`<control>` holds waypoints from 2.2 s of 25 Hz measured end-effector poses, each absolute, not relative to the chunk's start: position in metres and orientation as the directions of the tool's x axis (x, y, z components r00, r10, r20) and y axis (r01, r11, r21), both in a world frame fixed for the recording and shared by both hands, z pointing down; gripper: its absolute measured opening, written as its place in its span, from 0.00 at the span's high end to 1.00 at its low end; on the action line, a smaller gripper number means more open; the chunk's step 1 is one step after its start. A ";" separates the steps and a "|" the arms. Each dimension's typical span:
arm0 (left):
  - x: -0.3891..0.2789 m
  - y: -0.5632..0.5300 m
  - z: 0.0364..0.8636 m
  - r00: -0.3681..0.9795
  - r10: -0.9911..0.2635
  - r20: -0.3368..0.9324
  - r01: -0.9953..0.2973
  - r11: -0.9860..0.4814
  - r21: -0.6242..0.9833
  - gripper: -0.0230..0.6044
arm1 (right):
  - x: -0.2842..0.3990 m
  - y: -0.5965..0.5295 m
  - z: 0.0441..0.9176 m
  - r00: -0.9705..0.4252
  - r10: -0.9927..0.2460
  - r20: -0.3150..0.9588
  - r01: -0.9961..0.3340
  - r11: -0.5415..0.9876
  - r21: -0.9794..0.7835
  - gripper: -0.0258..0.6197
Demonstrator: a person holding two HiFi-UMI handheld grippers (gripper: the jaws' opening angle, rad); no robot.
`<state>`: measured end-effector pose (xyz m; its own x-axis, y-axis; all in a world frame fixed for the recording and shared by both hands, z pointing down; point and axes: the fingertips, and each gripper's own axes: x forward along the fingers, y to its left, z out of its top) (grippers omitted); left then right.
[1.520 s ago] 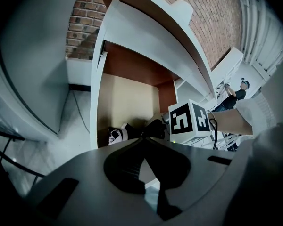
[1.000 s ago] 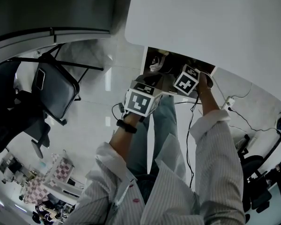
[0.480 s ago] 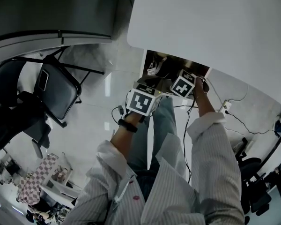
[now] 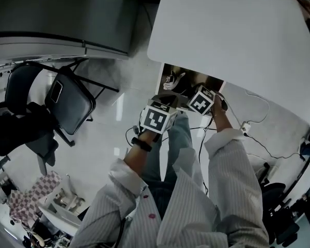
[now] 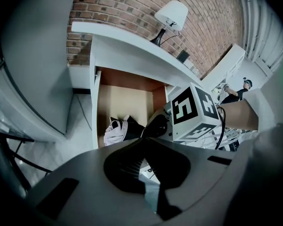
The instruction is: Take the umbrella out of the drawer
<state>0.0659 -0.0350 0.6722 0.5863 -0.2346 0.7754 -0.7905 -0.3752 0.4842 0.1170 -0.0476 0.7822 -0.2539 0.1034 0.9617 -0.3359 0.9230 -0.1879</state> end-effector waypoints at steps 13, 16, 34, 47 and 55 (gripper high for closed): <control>0.056 -0.052 0.594 0.573 -0.325 0.752 -0.806 -0.391 0.445 0.95 | 0.110 -0.062 0.692 -0.343 0.028 0.939 -0.428 0.885 -0.183 0.70; 0.052 -0.055 0.569 0.570 -0.359 0.739 -0.815 -0.365 0.451 0.95 | 0.108 -0.061 0.666 -0.378 0.000 0.926 -0.448 0.875 -0.183 0.70; 0.053 -0.069 0.429 0.647 -0.523 0.555 -0.763 -0.443 0.471 0.95 | 0.081 -0.069 0.502 -0.607 -0.251 0.754 -0.538 0.828 -0.158 0.70; 0.067 -0.083 0.326 0.742 -0.560 0.367 -0.670 -0.628 0.395 0.95 | 0.100 -0.095 0.366 -0.662 -0.536 0.524 -0.707 0.679 -0.198 0.70; 0.085 -0.088 0.291 0.790 -0.539 0.292 -0.612 -0.704 0.360 0.95 | 0.121 -0.098 0.301 -0.641 -0.660 0.392 -0.762 0.609 -0.220 0.70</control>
